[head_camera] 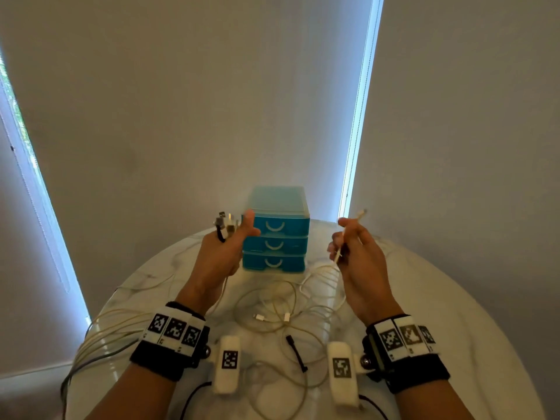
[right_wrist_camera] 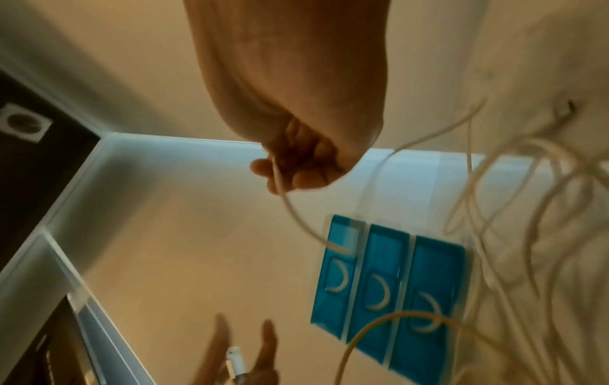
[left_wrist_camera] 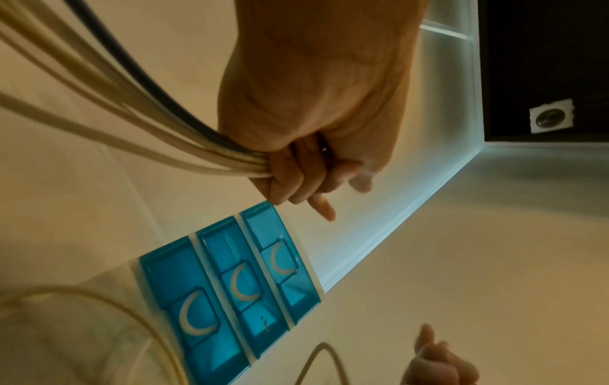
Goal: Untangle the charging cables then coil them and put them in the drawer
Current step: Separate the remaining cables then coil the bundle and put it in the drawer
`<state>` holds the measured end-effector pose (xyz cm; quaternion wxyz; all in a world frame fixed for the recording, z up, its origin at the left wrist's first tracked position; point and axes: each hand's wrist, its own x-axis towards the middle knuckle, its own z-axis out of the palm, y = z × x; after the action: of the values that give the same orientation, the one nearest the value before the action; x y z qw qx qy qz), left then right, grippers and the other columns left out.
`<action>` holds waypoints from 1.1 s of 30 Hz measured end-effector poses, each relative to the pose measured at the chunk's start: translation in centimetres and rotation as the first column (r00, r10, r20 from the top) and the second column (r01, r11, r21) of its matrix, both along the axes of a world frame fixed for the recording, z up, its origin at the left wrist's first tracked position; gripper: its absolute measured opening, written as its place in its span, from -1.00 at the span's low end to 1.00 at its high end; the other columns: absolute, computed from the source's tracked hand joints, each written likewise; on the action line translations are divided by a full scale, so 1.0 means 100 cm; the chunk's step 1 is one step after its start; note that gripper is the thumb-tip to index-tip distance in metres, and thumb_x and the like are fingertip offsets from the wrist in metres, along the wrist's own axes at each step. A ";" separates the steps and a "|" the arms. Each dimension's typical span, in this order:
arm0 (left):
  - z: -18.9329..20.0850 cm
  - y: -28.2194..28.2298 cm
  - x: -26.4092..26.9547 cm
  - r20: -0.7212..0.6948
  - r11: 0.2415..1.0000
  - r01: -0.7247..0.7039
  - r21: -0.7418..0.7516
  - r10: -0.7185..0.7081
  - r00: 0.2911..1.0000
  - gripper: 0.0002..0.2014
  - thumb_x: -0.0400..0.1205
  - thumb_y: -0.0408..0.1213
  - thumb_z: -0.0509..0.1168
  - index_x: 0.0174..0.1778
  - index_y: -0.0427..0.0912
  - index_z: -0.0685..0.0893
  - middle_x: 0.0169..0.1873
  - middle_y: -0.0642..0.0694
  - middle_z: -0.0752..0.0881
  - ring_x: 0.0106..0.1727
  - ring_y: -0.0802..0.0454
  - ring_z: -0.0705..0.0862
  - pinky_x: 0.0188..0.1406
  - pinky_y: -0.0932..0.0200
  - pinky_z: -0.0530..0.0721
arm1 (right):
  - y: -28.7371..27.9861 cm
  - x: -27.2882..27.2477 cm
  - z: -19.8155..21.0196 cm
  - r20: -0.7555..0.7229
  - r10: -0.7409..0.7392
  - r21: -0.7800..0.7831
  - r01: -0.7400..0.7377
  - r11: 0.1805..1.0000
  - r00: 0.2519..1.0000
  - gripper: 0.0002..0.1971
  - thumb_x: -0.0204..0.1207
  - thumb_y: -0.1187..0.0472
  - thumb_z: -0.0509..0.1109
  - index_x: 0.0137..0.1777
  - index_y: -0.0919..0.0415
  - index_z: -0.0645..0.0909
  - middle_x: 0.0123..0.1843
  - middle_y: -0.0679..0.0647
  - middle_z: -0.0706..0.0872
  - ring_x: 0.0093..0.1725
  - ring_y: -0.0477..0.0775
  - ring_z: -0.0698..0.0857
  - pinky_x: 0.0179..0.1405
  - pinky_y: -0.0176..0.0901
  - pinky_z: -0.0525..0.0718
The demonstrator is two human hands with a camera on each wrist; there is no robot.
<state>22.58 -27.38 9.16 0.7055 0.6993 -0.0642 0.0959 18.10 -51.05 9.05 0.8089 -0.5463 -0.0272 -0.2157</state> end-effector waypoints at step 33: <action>0.012 0.031 0.021 0.187 0.606 0.174 -0.776 -0.043 0.981 -0.69 0.91 -0.01 0.19 -0.11 -0.03 0.59 -0.34 0.08 0.53 -0.38 0.18 0.45 -0.44 0.31 0.41 | -0.003 0.013 -0.021 0.059 -0.218 -0.781 0.182 0.598 0.974 -0.86 0.64 -0.14 0.59 -0.02 -0.13 0.83 -0.03 -0.18 0.87 0.16 -0.13 0.77 0.10 -0.23 0.61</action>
<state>24.68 -24.26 10.32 0.9385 0.3032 -0.1104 0.1231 19.41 -51.34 6.93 0.4619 -0.8471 -0.0397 -0.2599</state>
